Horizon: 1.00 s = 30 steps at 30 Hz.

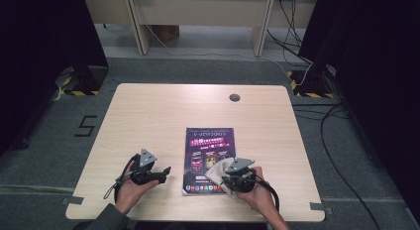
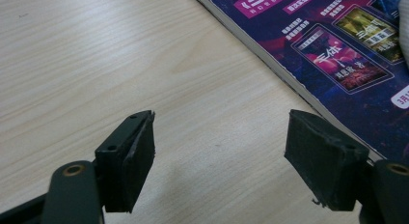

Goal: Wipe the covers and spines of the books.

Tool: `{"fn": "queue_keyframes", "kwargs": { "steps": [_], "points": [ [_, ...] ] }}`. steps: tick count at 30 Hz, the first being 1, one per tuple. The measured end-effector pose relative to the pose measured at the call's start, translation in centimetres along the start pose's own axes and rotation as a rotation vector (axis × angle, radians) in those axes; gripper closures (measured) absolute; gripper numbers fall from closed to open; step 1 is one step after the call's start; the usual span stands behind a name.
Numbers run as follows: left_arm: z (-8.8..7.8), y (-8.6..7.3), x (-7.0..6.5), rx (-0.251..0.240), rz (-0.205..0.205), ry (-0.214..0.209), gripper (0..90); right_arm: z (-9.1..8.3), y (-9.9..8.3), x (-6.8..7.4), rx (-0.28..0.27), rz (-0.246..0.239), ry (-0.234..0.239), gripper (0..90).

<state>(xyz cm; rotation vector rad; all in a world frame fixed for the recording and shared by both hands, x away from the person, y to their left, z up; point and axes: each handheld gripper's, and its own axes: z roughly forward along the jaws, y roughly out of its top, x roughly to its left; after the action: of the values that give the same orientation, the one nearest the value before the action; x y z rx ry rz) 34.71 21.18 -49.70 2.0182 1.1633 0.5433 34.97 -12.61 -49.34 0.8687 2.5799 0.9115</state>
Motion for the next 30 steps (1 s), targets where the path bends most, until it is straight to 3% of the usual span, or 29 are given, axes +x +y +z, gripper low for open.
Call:
{"fn": "queue_keyframes", "kwargs": {
  "steps": [7, 14, 18, 22, 26, 30],
  "points": [
    [0.3, 0.0, -1.7, 0.0, -0.027, -0.086, 23.5, 0.4, 0.2, -1.7, -0.007, 0.043, -0.05, 73.9],
    [1.0, 0.0, -4.7, 0.037, 0.049, -0.149, 21.8, 1.0, 1.0, -2.5, 0.003, 0.035, -0.089, 73.5],
    [1.4, -0.3, -5.5, 0.074, 0.119, -0.133, 21.0, 1.4, 1.4, -3.2, 0.001, 0.048, -0.103, 73.5],
    [1.4, -0.3, -5.7, 0.069, 0.133, -0.125, 20.2, 2.1, 2.1, -4.5, -0.002, 0.079, -0.115, 73.6],
    [1.6, -0.4, -5.7, 0.067, 0.122, -0.136, 20.2, 3.0, 3.1, -5.6, 0.0, 0.098, -0.126, 73.6],
    [1.5, -0.3, -6.1, 0.061, 0.146, -0.118, 20.3, 3.7, 3.8, -6.3, 0.002, 0.107, -0.13, 73.5]
  ]
}}
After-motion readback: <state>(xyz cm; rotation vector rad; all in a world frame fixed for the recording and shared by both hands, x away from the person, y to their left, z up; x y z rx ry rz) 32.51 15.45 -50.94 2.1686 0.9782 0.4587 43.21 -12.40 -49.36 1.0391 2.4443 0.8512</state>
